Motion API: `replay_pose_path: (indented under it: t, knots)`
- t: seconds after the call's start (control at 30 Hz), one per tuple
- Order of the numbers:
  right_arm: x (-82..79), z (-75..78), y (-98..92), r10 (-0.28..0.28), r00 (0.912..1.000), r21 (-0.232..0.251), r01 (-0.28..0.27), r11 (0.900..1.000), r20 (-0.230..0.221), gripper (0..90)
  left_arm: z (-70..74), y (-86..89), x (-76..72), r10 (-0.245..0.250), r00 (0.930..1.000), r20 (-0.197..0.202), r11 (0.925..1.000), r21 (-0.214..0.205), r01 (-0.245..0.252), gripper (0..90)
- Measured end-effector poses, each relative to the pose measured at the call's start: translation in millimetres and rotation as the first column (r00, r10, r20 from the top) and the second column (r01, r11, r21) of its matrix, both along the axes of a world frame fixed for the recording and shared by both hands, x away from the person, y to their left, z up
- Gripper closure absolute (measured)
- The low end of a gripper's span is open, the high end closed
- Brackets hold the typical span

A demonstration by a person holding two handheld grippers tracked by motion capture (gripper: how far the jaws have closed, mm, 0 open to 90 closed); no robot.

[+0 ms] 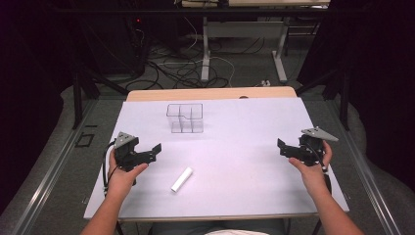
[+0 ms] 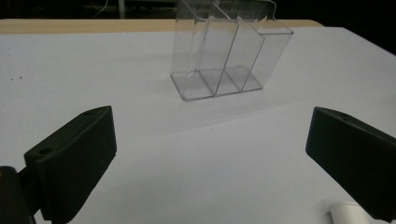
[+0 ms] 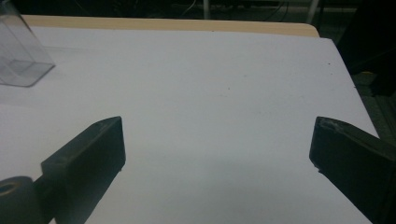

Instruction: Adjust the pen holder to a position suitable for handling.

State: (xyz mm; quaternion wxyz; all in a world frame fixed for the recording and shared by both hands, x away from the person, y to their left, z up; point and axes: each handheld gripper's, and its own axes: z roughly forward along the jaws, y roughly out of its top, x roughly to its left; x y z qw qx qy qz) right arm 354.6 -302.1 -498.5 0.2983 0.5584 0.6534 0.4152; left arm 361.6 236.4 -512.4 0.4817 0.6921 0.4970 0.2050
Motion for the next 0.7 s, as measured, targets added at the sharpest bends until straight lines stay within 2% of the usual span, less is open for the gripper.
replay_pose_path:
  t: [0.1, 0.2, 0.3, 0.37, 0.47, 0.5, 0.53, 0.7]
  knots:
    - [-0.6, 0.5, 1.4, -0.003, 0.9999, 0.006, 0.003, 1.0, 0.013, 3.0, 6.3, 0.8, 0.3, 0.006, 0.9999, 0.012, 1.0, -0.007, -0.006, 1.8]
    - [-0.7, 1.0, 2.0, -0.005, 1.0, 0.022, 0.005, 0.9997, 0.001, 3.1, 10.2, -0.3, 1.7, 0.017, 0.9998, 0.012, 0.9998, -0.011, -0.017, 2.3]
    - [-0.8, 0.7, 3.5, 0.001, 0.9999, 0.045, 0.0, 0.999, -0.01, 3.1, 21.0, -1.7, 7.1, 0.032, 0.9991, 0.027, 0.9994, -0.012, -0.032, 4.6]
    - [-0.9, 1.6, 3.9, 0.01, 0.9998, 0.037, -0.01, 0.9993, -0.015, 3.1, 24.3, -3.0, 8.8, 0.039, 0.9987, 0.033, 0.9991, -0.02, -0.038, 8.3]
    - [-0.5, 1.6, 5.7, 0.02, 0.9998, 0.027, -0.02, 0.9994, 0.007, 3.4, 32.4, -5.8, 12.7, 0.035, 0.9986, 0.039, 0.9992, -0.017, -0.035, 11.5]
    - [-0.3, 1.4, 6.2, 0.023, 0.9996, 0.019, -0.023, 0.9996, 0.014, 3.4, 38.7, -9.2, 16.1, 0.037, 0.9982, 0.048, 0.9993, -0.006, -0.037, 13.0]
    - [-0.1, 0.9, 6.9, 0.014, 0.9996, 0.005, -0.015, 0.9999, 0.026, 3.4, 38.7, -9.2, 16.1, 0.037, 0.9982, 0.048, 0.9993, -0.006, -0.037, 14.3]
    - [0.2, 1.0, 6.6, 0.016, 0.9993, -0.002, -0.016, 0.9999, 0.035, 4.2, 59.0, -21.7, 29.1, 0.04, 0.9969, 0.067, 0.9991, 0.013, -0.041, 16.9]
